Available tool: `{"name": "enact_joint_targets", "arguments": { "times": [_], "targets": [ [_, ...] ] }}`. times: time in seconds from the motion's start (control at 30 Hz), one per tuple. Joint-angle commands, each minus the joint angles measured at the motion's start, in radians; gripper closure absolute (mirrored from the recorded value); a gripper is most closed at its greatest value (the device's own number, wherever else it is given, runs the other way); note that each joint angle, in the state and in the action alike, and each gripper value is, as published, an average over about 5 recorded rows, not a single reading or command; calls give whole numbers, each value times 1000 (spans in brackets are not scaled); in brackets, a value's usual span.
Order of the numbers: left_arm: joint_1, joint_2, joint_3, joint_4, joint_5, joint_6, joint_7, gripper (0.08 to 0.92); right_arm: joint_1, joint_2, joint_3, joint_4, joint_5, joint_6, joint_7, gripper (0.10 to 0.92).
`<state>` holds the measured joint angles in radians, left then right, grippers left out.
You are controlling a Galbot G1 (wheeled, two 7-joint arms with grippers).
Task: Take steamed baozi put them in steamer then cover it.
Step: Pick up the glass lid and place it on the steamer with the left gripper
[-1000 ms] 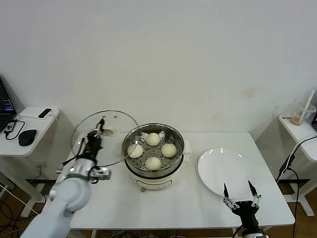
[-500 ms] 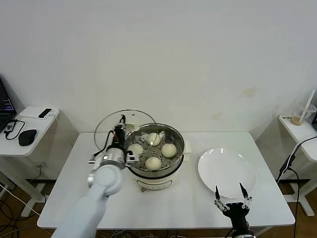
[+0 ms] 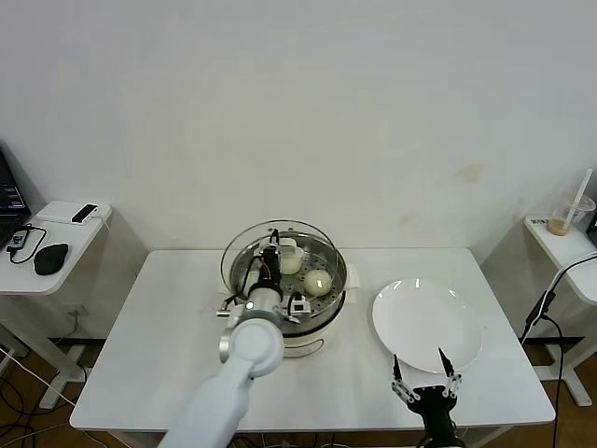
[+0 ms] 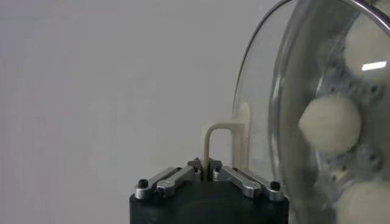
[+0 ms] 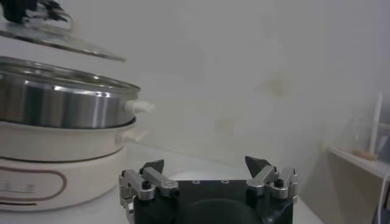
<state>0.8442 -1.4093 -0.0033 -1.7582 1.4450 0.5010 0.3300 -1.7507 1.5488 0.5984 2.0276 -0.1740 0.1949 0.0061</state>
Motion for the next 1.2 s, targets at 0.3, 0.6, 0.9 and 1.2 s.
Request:
{"name": "enact_joint_targets", "arguments": {
  "times": [0.3, 0.6, 0.9, 1.2],
  "targets": [
    [34, -81, 9, 49, 97, -4, 15, 867, -2, 0, -17, -9, -10, 9, 4, 203],
    [32, -90, 2, 76, 97, -8, 0, 867, -1, -5, -19, -14, -8, 15, 2, 203],
    [24, -96, -5, 90, 93, -10, -8, 867, -1, -4, -31, -16, -9, 15, 2, 203],
    [27, -106, -14, 93, 69, -14, -24, 866, -5, -4, -36, -19, -11, 21, 1, 203]
  ]
}}
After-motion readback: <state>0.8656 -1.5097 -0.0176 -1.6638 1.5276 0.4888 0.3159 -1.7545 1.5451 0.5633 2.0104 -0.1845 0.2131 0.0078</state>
